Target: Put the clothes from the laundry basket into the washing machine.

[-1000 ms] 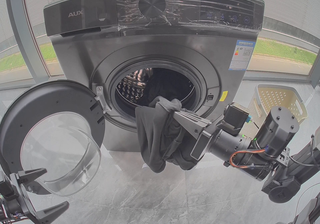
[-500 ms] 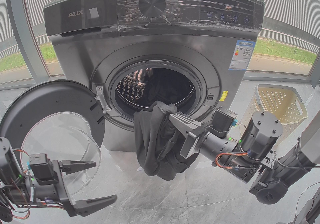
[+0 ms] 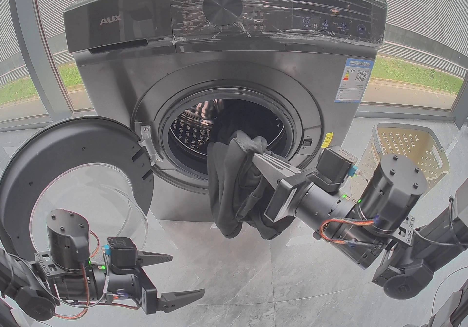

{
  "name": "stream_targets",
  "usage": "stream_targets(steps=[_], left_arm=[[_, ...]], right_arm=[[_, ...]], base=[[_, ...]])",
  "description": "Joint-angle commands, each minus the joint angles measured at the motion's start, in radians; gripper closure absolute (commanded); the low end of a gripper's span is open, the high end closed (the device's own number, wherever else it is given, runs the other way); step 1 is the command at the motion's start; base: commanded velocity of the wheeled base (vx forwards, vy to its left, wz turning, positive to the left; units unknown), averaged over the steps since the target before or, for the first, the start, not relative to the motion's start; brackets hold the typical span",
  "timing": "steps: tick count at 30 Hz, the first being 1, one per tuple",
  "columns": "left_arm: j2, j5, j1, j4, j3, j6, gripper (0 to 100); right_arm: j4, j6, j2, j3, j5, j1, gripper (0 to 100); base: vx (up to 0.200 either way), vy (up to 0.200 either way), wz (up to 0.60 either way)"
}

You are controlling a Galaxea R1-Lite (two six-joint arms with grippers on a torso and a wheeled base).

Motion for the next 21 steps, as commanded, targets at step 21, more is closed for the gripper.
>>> stream_targets(steps=[21], left_arm=[[0.445,0.029,0.000,-0.413,-0.120,-0.017,0]], right_arm=[[0.010,0.000,-0.080,0.056,0.007,0.093,100]], base=[[0.000,0.000,0.00]])
